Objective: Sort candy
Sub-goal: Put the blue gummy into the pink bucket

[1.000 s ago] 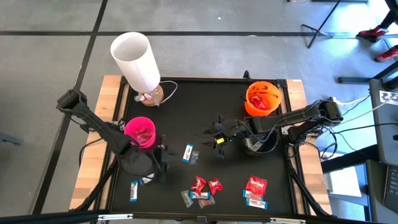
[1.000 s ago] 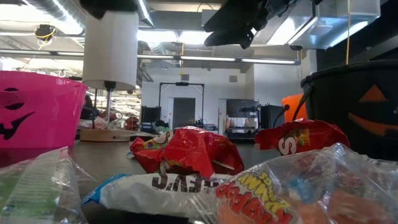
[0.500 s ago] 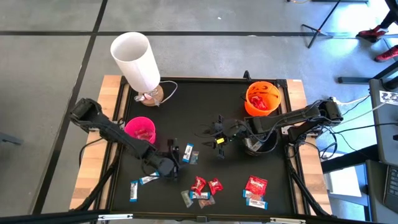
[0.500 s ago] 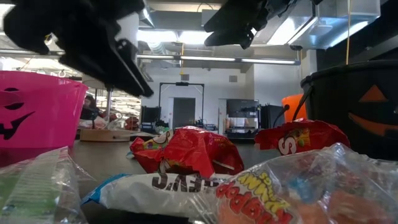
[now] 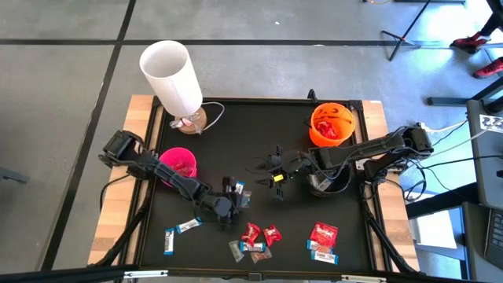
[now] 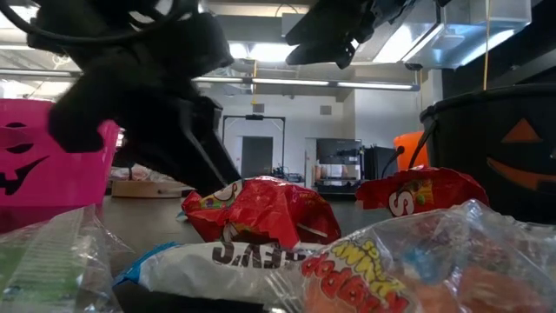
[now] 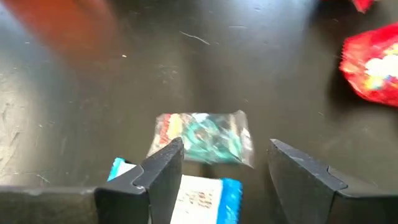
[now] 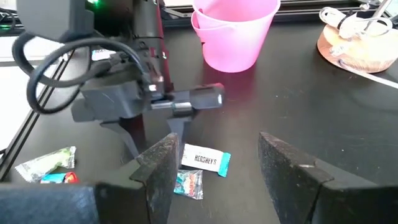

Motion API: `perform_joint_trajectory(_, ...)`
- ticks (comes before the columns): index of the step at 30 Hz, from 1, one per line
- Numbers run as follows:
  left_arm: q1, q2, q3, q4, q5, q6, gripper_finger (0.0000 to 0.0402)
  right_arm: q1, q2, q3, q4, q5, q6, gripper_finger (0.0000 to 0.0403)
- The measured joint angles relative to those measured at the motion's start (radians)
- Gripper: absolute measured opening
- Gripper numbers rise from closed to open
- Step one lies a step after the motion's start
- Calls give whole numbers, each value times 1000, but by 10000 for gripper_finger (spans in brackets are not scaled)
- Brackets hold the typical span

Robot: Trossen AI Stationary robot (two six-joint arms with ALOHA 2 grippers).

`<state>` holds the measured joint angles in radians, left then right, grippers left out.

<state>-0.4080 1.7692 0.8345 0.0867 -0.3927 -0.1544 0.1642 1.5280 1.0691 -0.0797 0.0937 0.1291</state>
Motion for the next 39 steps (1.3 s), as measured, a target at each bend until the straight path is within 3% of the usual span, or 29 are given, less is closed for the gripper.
perform_joint_trajectory(13,43,42,0,39,43,-28,167,0,0,0,3,0,0,216)
perform_joint_trajectory(26,42,42,0,43,44,-29,9,0,0,0,3,0,0,216)
perform_joint_trajectory(33,21,19,2,51,-13,4,0,0,0,0,2,0,-3,216)
perform_joint_trajectory(39,-31,-106,47,-44,-98,58,0,0,0,0,-3,0,-3,216)
